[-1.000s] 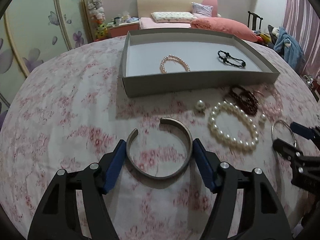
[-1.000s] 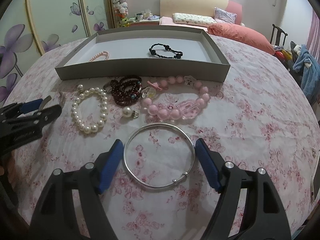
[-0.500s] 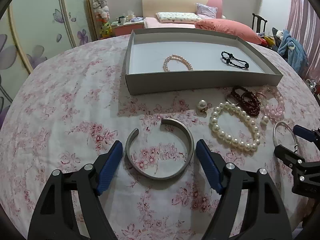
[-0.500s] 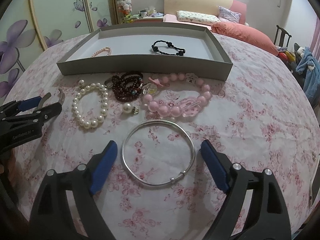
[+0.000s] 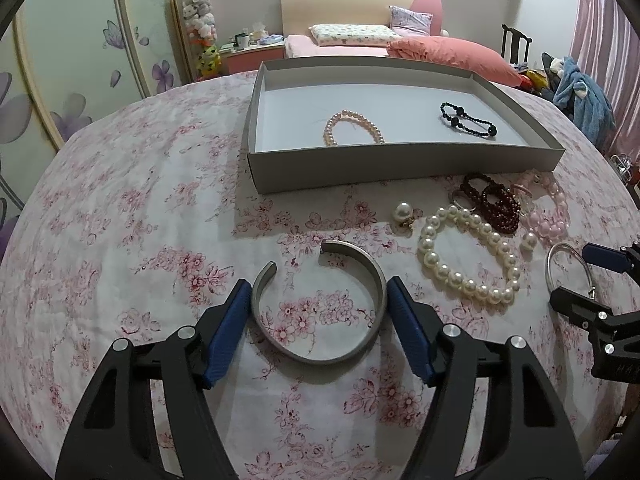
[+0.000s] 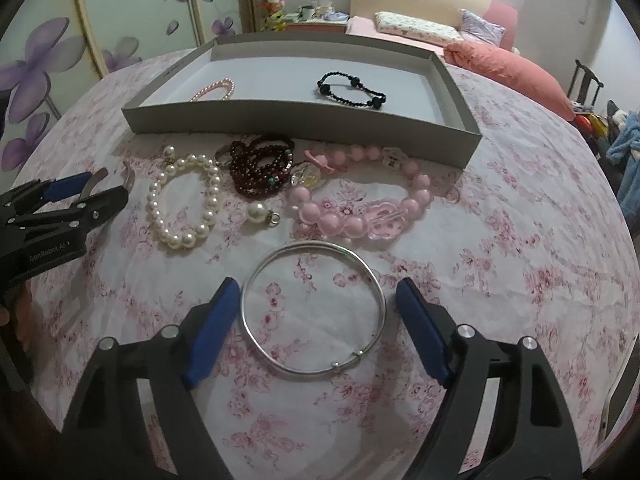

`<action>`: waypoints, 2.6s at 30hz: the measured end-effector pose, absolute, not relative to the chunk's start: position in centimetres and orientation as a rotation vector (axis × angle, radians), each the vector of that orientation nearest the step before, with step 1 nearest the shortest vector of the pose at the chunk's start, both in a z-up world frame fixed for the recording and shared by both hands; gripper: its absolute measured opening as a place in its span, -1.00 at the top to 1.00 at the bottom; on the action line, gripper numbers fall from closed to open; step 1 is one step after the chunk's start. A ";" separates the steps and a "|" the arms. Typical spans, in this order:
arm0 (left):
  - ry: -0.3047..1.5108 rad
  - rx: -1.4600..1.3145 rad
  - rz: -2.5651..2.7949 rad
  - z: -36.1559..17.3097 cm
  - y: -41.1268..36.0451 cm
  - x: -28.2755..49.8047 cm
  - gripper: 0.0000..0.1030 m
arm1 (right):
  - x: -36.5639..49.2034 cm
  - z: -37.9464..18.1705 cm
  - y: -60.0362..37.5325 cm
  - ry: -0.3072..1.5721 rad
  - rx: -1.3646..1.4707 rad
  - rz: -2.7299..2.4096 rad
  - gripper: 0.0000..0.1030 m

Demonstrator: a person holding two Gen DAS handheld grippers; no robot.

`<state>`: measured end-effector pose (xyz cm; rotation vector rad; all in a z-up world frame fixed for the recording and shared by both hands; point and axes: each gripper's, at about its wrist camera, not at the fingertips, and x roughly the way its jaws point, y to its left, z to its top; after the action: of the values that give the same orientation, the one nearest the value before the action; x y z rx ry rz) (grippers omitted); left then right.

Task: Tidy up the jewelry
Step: 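Move the left tool to the silver cuff bangle while the right tool moves to the thin silver bangle, then close the left tool on the silver cuff while the right tool closes on the thin bangle, then carry both bangles over the gray tray and lower them inside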

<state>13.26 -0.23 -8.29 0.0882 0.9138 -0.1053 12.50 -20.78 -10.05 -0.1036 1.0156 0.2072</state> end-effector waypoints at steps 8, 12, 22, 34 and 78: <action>0.898 0.088 -0.123 -8.3 -0.1 12.8 -0.30 | 11.5 -9.9 -20.9 1.004 -0.092 0.221 -0.38; 0.893 0.062 -0.130 -8.2 0.2 12.5 -0.30 | 11.0 -9.9 -21.0 0.978 -0.073 0.211 -0.38; 0.899 0.104 -0.129 -8.4 -0.3 11.9 -0.31 | 10.4 -9.9 -20.7 0.973 -0.115 0.204 -0.38; 0.898 0.110 -0.123 -8.4 -0.3 11.8 -0.31 | 10.5 -9.8 -20.8 1.022 -0.128 0.234 -0.38; 0.404 -0.004 -0.108 0.1 -2.1 7.4 -0.30 | 6.6 0.7 -22.2 0.323 0.072 0.082 -0.38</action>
<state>7.40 -2.10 0.14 -0.0041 0.4042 -0.1085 6.63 -22.18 0.71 0.0718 0.3234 0.0821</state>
